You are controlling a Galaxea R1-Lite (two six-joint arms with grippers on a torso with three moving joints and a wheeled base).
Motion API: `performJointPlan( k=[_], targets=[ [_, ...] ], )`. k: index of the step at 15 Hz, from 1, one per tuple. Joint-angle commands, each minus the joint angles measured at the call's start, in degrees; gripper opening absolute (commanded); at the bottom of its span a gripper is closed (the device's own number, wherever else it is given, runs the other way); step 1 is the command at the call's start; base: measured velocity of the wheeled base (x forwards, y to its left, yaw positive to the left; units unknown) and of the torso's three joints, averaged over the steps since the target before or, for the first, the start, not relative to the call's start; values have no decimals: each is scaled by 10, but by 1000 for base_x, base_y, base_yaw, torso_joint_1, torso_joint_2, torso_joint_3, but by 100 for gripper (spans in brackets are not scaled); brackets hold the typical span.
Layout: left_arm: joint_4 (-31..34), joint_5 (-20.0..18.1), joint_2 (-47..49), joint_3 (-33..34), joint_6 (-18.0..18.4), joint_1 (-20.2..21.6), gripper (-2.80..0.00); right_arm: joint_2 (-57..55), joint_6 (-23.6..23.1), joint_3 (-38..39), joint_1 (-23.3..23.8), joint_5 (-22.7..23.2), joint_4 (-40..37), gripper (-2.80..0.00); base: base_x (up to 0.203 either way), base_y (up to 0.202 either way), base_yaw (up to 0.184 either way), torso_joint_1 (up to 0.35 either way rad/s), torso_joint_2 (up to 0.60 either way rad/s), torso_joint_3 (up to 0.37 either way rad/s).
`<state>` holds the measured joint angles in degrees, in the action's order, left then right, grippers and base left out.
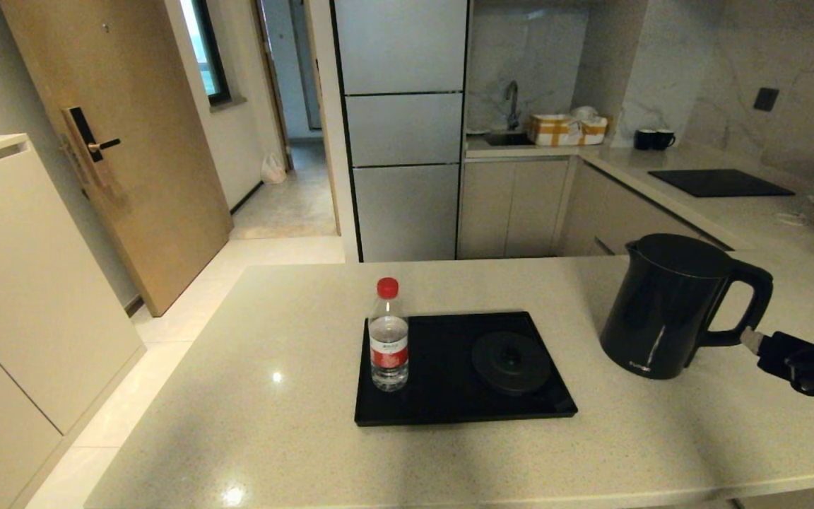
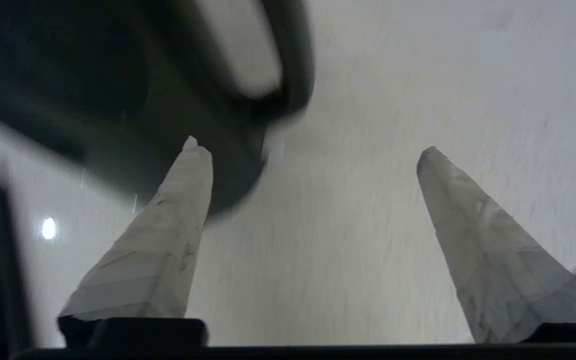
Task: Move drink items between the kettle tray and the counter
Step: Return the kettle to its original position
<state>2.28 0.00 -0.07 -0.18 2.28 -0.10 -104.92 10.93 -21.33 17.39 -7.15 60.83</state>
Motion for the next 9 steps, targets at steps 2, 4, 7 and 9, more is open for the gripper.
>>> performJointPlan(
  k=[2, 4, 7, 9],
  targets=[
    [0, 0, 1, 0, 0, 0, -280, -33, 1, -1, 8, -4, 36, 0, 0, 0, 0, 0, 0, 0],
    [0, 0, 1, 0, 0, 0, -280, -41, 1, -10, 19, -4, 39, 0, 0, 0, 0, 0, 0, 0],
    [0, 0, 1, 0, 0, 0, -280, -73, 1, -24, 21, -6, 56, 0, 0, 0, 0, 0, 0, 0],
    [0, 0, 1, 0, 0, 0, -280, -103, 1, -33, 22, -7, 96, 0, 0, 0, 0, 0, 0, 0]
  ],
)
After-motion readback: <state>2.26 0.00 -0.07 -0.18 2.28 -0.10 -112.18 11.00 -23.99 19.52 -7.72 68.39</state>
